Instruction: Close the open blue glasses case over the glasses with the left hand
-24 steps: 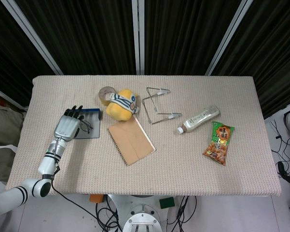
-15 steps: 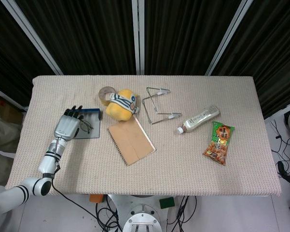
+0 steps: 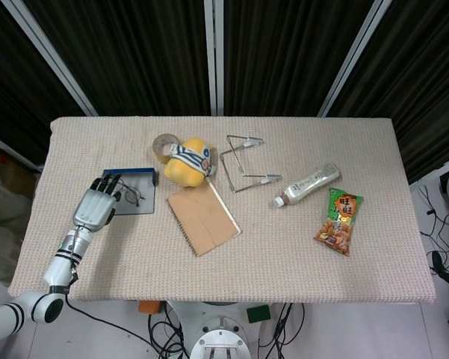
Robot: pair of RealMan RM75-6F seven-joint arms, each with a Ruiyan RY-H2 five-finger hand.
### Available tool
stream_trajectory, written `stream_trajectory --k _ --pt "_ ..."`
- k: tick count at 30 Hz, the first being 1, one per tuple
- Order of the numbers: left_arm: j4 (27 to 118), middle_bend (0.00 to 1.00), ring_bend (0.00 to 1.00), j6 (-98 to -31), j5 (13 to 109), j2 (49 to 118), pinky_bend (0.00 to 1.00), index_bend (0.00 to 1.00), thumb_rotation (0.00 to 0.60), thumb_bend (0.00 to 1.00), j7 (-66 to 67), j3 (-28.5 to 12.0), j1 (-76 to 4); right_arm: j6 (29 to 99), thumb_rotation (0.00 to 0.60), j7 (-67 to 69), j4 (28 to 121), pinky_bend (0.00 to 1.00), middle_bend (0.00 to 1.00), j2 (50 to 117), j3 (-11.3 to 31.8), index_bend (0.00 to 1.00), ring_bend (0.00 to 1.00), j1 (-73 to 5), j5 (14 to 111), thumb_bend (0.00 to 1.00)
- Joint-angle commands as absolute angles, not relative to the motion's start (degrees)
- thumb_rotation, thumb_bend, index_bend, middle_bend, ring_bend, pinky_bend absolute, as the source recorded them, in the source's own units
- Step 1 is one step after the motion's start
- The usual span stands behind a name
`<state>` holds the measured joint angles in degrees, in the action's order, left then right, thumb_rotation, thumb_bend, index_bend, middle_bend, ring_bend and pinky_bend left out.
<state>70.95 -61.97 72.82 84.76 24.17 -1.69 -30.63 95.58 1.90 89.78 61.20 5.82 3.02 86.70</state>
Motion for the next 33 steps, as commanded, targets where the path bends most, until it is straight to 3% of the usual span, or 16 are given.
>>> stream_trajectory --k 1,10,16,33 --pt "71.35 0.0 0.0 -61.6 72.81 84.71 0.16 0.39 0.6 0.4 24.56 -1.16 -30.18 95.55 0.6 1.93 89.65 0.0 0.0 61.38 5.76 0.0 0.0 2.94 86.94 0.38" --pt "71.58 0.0 0.0 -58.7 71.45 86.0 0.16 0.28 0.6 0.41 25.85 -1.02 -30.31 95.93 0.6 1.14 90.28 0.0 0.0 61.15 5.88 0.0 0.0 2.93 87.31 0.38" --pt "71.07 0.0 0.0 -57.67 71.26 86.77 0.16 0.27 0.6 0.46 25.99 -1.63 -30.98 95.93 0.6 0.62 90.9 0.0 0.0 60.81 5.96 0.0 0.0 2.87 87.4 0.38" --pt "66.52 0.0 0.0 -57.97 69.52 91.42 0.14 0.28 0.6 0.46 30.13 -4.12 -32.64 95.72 0.6 0.6 90.59 0.0 0.0 61.23 6.18 0.0 0.0 2.94 86.59 0.39"
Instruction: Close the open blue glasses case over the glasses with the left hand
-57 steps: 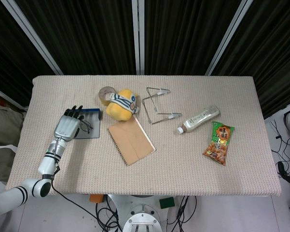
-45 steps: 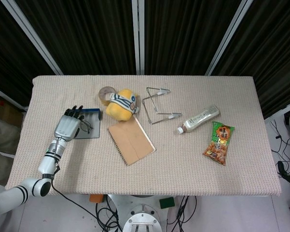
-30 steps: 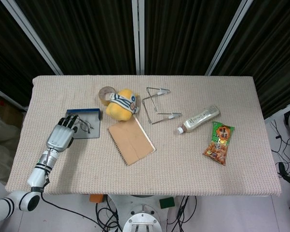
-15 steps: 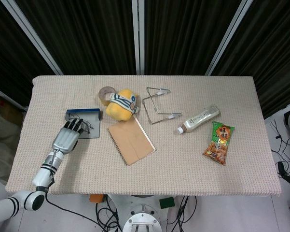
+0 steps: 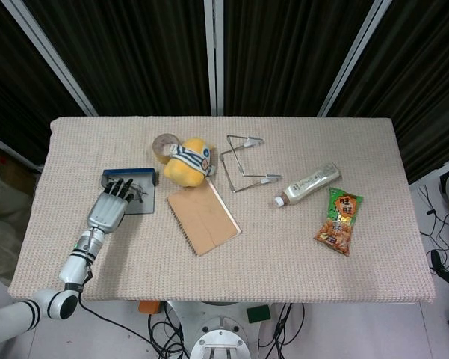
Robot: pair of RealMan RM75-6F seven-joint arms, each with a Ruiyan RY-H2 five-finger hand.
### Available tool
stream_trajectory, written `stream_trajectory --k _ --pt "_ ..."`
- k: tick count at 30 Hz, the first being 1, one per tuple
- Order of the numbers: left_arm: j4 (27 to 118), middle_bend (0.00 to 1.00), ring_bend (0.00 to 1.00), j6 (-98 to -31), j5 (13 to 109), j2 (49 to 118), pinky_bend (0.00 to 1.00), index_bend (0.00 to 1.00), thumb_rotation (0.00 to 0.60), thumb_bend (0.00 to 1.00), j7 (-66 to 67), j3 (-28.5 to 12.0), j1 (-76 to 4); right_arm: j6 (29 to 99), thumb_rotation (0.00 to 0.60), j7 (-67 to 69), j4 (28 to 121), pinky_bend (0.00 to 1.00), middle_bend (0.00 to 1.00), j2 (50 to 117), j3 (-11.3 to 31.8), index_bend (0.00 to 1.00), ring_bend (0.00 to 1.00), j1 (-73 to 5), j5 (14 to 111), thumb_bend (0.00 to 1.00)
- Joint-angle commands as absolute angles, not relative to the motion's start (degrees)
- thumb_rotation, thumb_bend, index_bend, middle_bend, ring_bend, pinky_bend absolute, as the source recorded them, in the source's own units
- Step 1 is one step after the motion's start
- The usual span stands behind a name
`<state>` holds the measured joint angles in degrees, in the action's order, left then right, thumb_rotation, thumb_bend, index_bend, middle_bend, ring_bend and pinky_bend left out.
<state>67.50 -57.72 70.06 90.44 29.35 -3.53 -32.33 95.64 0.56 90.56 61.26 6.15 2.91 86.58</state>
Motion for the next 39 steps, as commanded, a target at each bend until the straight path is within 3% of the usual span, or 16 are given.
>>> stream_trajectory --k 1,14,36,39 --pt "65.91 0.0 0.0 -57.98 69.17 91.98 0.14 0.28 0.6 0.46 30.52 -4.39 -32.77 95.8 0.6 0.61 90.61 0.0 0.0 61.18 6.2 0.0 0.0 2.98 86.59 0.39" --pt "63.65 0.0 0.0 -57.21 64.59 94.71 0.14 0.28 0.6 0.46 35.22 -6.76 -33.98 95.99 0.6 1.58 90.48 0.0 0.0 60.94 6.26 0.0 0.0 3.15 86.61 0.29" --pt "57.76 0.0 0.0 -56.72 61.35 98.56 0.14 0.28 0.593 0.46 37.08 -9.28 -36.28 95.4 0.6 1.53 90.01 0.0 0.0 61.25 6.39 0.0 0.0 2.9 86.22 0.29" --pt "61.85 0.0 0.0 -57.96 62.26 96.3 0.14 0.25 0.535 0.45 35.04 -9.05 -35.2 95.56 0.6 1.52 90.0 0.0 0.0 61.19 6.41 0.0 0.0 2.96 86.29 0.29"
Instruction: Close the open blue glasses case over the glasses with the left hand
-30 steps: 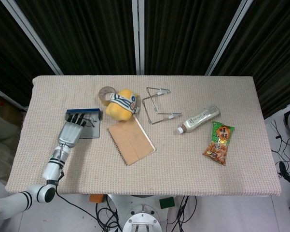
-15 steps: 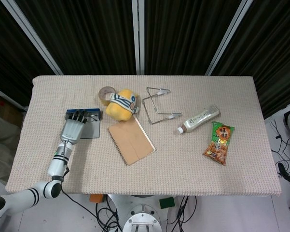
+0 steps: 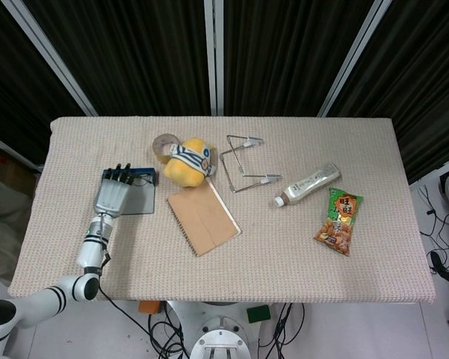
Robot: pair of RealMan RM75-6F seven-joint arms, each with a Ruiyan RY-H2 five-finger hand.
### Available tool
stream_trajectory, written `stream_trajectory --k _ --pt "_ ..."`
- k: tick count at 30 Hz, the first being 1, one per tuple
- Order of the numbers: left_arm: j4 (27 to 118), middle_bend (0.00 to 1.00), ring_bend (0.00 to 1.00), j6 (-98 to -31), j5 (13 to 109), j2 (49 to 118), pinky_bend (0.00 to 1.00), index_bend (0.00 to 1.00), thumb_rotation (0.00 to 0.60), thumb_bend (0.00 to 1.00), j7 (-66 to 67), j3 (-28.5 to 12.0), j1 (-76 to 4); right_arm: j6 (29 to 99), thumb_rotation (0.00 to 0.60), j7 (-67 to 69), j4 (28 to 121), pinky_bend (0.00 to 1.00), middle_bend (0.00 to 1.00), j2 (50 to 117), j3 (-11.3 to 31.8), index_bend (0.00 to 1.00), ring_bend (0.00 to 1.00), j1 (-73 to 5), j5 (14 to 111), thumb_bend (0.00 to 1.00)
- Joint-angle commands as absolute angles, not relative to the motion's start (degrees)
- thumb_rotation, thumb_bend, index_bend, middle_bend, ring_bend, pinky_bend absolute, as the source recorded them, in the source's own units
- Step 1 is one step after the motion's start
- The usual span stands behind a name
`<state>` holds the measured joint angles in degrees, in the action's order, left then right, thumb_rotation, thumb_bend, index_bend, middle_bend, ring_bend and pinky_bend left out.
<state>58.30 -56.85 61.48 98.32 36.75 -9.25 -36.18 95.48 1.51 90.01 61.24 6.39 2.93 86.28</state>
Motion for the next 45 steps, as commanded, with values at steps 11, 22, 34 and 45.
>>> stream_trajectory --k 11,22,34,45 --pt "74.52 0.0 0.0 -58.48 60.8 89.05 0.14 0.24 0.452 0.24 36.57 -7.13 -33.02 94.96 0.6 1.95 89.39 0.0 0.0 61.84 6.12 0.0 0.0 2.49 86.93 0.29" --pt "76.27 0.0 0.0 -55.54 57.41 88.35 0.14 0.27 0.453 0.23 37.77 -6.85 -34.45 94.73 0.6 2.23 88.82 0.0 0.0 61.86 6.37 0.0 0.0 2.59 85.96 0.3" --pt "77.95 0.0 0.0 -54.41 51.09 87.28 0.14 0.28 0.46 0.23 42.48 -6.0 -36.36 94.53 0.6 2.45 87.64 0.0 0.0 62.83 6.54 0.0 0.0 2.26 85.87 0.3" --pt "74.95 0.0 0.0 -54.65 49.67 89.41 0.14 0.31 0.458 0.23 44.95 -4.78 -38.0 95.01 0.6 2.4 87.17 0.0 0.0 63.28 6.55 0.0 0.0 2.31 86.17 0.3"
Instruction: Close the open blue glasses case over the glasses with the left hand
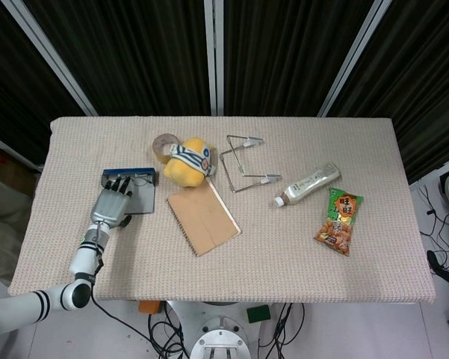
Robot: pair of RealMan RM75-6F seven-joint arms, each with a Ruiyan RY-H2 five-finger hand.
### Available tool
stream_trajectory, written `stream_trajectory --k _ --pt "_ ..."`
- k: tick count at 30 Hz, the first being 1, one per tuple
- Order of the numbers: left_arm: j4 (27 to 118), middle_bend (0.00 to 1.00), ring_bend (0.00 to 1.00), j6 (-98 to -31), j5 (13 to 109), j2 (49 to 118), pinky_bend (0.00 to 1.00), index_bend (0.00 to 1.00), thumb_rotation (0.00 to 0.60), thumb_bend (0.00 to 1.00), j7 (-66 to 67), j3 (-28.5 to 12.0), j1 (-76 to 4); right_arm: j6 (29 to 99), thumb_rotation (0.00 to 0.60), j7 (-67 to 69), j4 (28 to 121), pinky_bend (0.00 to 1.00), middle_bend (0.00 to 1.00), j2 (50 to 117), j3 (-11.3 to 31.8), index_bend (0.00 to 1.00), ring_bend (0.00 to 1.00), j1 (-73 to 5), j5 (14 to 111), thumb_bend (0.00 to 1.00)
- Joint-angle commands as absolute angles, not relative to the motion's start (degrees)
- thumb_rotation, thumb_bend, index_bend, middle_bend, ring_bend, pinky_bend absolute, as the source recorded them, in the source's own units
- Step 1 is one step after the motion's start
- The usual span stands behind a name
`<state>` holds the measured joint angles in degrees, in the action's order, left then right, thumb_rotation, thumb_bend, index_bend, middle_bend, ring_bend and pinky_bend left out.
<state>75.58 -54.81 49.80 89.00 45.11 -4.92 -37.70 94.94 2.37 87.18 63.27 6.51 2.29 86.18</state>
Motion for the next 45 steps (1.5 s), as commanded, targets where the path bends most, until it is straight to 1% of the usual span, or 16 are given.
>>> stream_trajectory --k 1,3,4,6,7,9,11,14,18,26,29,31,35,37,42,45 --pt "74.6 0.0 0.0 -54.73 49.86 89.56 0.14 0.32 0.458 0.23 44.78 -4.76 -38.08 95.04 0.6 2.43 87.15 0.0 0.0 63.27 6.58 0.0 0.0 2.32 86.14 0.3" --pt "73.59 0.0 0.0 -55.4 50.71 90.04 0.14 0.34 0.458 0.23 44.25 -4.69 -38.11 95.06 0.6 2.48 87.12 0.0 0.0 63.25 6.62 0.0 0.0 2.31 86.12 0.3" --pt "73.06 0.0 0.0 -55.73 51.27 90.3 0.14 0.35 0.468 0.23 43.94 -4.62 -38.09 95.04 0.6 2.47 87.09 0.0 0.0 63.26 6.61 0.0 0.0 2.31 86.12 0.3" --pt "71.69 0.0 0.0 -56.53 52.39 91.0 0.14 0.37 0.515 0.23 43.08 -4.56 -37.95 94.9 0.6 2.46 87.0 0.0 0.0 63.31 6.57 0.0 0.0 2.26 86.11 0.3" --pt "71.03 0.0 0.0 -57.02 52.97 91.42 0.14 0.39 0.561 0.25 42.53 -4.61 -37.85 94.84 0.6 2.47 86.97 0.0 0.0 63.35 6.55 0.0 0.0 2.23 86.11 0.3" --pt "69.55 0.0 0.0 -58.12 54.76 92.34 0.14 0.42 0.597 0.31 40.6 -4.64 -37.49 94.73 0.6 2.47 86.84 0.0 0.0 63.45 6.52 0.0 0.0 2.18 86.13 0.3" --pt "67.76 0.0 0.0 -59.69 57.21 93.38 0.14 0.44 0.6 0.38 38.06 -4.67 -37.02 94.68 0.6 2.43 86.74 0.0 0.0 63.53 6.52 0.0 0.0 2.13 86.12 0.3" --pt "65.34 0.0 0.0 -61.2 59.92 94.52 0.14 0.47 0.6 0.45 35.35 -4.58 -36.55 94.69 0.6 2.41 86.73 0.0 0.0 63.54 6.57 0.0 0.0 2.06 86.18 0.3" --pt "61.8 0.0 0.0 -61.92 63.05 95.97 0.14 0.48 0.6 0.47 30.68 -4.76 -36.17 94.74 0.6 2.09 86.91 0.0 0.0 63.49 6.57 0.0 0.0 1.97 86.36 0.3" --pt "57.14 0.0 0.0 -59.63 65.3 97.87 0.14 0.48 0.6 0.46 26.63 -4.9 -36.31 94.87 0.6 1.5 87.5 0.0 0.0 63.2 6.61 0.0 0.0 2.01 86.34 0.3" --pt "55.21 0.0 0.0 -60.1 66.5 98.93 0.14 0.54 0.6 0.47 25.08 -4.99 -36.08 94.96 0.6 1.38 87.72 0.0 0.0 63.07 6.65 0.0 0.0 2.06 86.28 0.31" --pt "54.37 0.0 0.0 -60.61 67.19 99.24 0.14 0.62 0.6 0.47 24.53 -5.01 -35.77 94.97 0.6 1.36 87.85 0.0 0.0 62.98 6.68 0.0 0.0 2.05 86.28 0.31" --pt "55.76 0.0 0.0 -64.21 68.53 98.12 0.14 0.68 0.6 0.48 23.99 -4.93 -33.77 95.16 0.6 1.5 87.98 0.0 0.0 62.83 6.71 0.0 0.0 2.07 86.41 0.31" --pt "58.95 0.0 0.0 -67.04 69.16 96.29 0.14 0.7 0.6 0.48 23.82 -4.28 -31.48 95.32 0.6 1.78 87.92 0.0 0.0 62.79 6.74 0.0 0.0 2.16 86.39 0.31" --pt "67.88 0.0 0.0 -75.09 73.24 89.92 0.14 0.72 0.6 0.48 26.24 -0.01 -25.3 95.24 0.6 2.69 87.1 0.0 0.0 62.83 6.61 0.0 0.0 2.38 86.12 0.31" --pt "71.14 0.0 0.0 -77.71 75.37 87.19 0.14 0.72 0.6 0.48 27.62 1.34 -23.5 94.79 0.6 3.02 86.52 0.0 0.0 63.17 6.39 0.0 0.0 2.3 86.11 0.31"
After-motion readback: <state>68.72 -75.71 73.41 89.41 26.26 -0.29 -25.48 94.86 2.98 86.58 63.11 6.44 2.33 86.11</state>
